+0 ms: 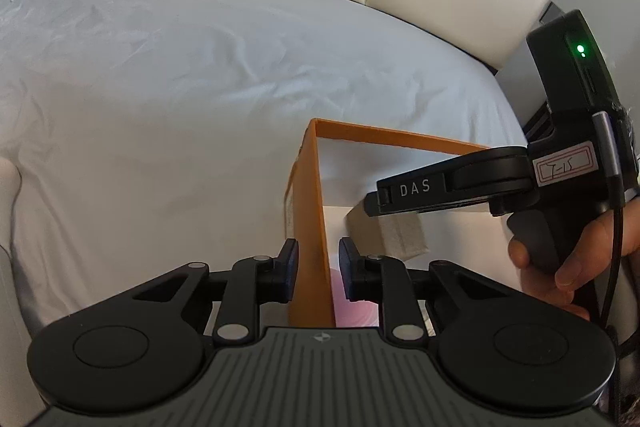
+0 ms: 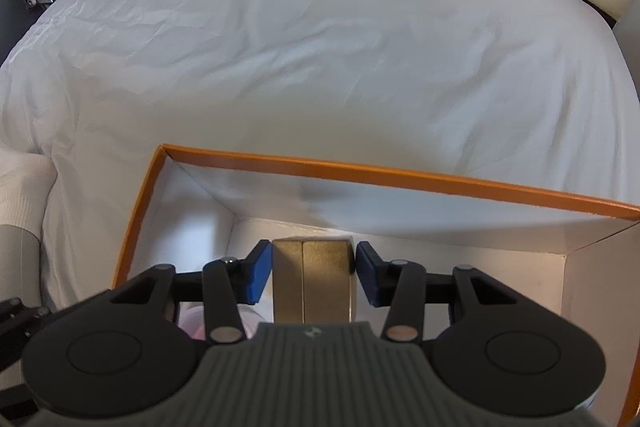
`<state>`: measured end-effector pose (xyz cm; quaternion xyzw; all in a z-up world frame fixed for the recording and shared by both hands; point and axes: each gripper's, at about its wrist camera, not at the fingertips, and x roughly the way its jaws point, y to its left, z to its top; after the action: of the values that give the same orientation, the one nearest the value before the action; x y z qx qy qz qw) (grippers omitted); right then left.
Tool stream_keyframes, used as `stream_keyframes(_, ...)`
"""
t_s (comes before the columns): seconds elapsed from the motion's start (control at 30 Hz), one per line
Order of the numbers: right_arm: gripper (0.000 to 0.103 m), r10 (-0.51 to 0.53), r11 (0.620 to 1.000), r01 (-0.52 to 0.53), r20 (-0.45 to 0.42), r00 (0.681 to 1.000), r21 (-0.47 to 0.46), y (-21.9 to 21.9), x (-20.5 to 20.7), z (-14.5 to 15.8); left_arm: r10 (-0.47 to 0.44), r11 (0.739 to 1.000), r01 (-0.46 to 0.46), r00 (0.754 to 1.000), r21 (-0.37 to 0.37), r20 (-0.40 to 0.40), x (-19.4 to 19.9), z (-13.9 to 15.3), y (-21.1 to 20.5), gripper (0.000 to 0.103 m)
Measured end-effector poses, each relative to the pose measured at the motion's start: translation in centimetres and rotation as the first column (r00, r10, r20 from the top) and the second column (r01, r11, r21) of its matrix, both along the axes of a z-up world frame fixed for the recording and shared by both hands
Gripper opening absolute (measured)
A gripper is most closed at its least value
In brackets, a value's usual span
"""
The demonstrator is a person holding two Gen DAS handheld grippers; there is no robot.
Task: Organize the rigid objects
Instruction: 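Open both grippers to release the cup and brown box in the box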
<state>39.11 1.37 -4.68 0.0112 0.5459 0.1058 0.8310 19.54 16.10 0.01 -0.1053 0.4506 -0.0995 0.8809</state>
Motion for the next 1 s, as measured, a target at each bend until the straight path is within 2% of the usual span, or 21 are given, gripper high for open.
stream_keyframes(0.07, 0.053, -0.005, 1.000, 0.006, -0.007, 1.000, 0.031, -0.4, -0.4, 0.3, 0.004, 1.000, -0.004, 1.000, -0.009, -0.008, 0.0, -0.1, 0.1, 0.025)
stream_keyframes(0.27, 0.053, -0.017, 0.998, 0.021, -0.062, 0.998, 0.056, -1.6, -1.8, 0.4, 0.014, 1.000, -0.015, 1.000, -0.025, -0.027, 0.1, -0.2, 0.1, 0.025)
stream_keyframes(0.3, 0.049, -0.020, 0.998, 0.024, -0.076, 0.997, 0.059, -1.6, -1.8, 0.1, 0.014, 1.000, -0.015, 1.000, -0.027, -0.027, 0.3, -0.3, 0.2, 0.025)
stream_keyframes(0.37, 0.032, -0.032, 0.996, 0.037, -0.072, 0.997, 0.077, -1.7, -1.9, -0.5, 0.023, 0.999, -0.024, 0.999, -0.026, -0.030, 0.4, -0.4, 0.3, 0.025)
stream_keyframes(0.47, 0.022, -0.078, 0.984, 0.087, -0.063, 0.995, 0.153, -2.6, -1.6, -1.1, 0.032, 0.999, -0.033, 0.999, -0.034, -0.033, 0.2, -0.6, 0.5, 0.025)
stream_keyframes(0.6, 0.020, -0.107, 0.965, 0.126, -0.096, 0.990, 0.229, -2.8, -1.5, -1.6, 0.031, 0.998, -0.032, 0.999, -0.054, -0.031, 0.3, -0.7, 0.8, 0.023)
stream_keyframes(0.77, 0.020, -0.040, 0.964, 0.062, -0.089, 0.995, 0.260, -1.5, -0.9, -1.8, 0.022, 0.998, -0.024, 0.999, -0.063, -0.028, 0.2, -0.7, 1.0, 0.022)
stream_keyframes(1.0, 0.019, 0.001, 0.971, 0.010, -0.045, 0.999, 0.241, 0.0, -1.0, -1.5, 0.020, 0.998, -0.022, 0.999, -0.063, -0.034, 0.2, -0.7, 1.0, 0.022)
